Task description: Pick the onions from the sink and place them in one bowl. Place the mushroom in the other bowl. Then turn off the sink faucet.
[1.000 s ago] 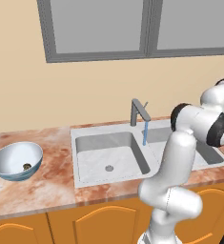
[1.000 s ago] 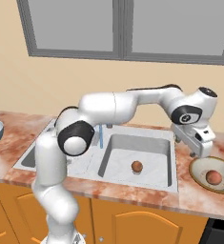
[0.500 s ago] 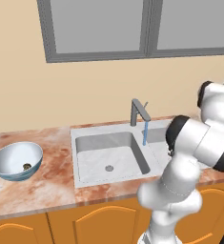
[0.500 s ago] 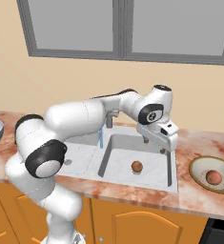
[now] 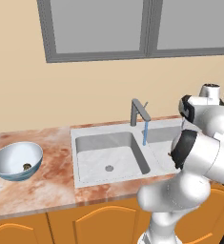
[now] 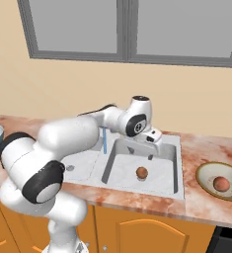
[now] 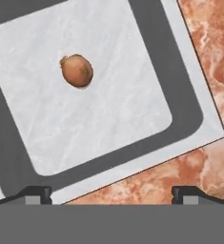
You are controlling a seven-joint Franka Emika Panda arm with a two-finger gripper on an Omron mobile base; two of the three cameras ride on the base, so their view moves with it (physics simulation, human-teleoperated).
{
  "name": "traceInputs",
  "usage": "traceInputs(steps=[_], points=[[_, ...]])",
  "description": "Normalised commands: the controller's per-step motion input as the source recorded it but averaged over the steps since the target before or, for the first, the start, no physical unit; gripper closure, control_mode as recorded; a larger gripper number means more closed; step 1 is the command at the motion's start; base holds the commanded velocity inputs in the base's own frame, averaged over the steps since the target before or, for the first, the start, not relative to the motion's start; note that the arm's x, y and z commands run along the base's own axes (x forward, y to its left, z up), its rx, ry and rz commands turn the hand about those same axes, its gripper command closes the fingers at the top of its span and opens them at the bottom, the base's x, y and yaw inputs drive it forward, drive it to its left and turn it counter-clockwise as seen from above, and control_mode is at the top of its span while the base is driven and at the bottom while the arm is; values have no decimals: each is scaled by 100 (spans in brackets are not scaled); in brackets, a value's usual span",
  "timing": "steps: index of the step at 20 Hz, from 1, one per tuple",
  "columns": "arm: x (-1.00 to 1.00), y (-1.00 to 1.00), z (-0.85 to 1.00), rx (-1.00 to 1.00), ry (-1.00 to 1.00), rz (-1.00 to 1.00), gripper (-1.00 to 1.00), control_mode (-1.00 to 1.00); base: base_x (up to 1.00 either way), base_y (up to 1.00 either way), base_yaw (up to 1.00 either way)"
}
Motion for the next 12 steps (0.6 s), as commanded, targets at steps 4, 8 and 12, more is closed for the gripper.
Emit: traceInputs(steps=[4,8,12], points=[[31,29,-38,0,2,32,-100,-100,0,0,0],[30,26,-40,0,2,32,-100,-100,0,0,0],[31,6,-45,0,0,28,-100,-100,0,0,0]])
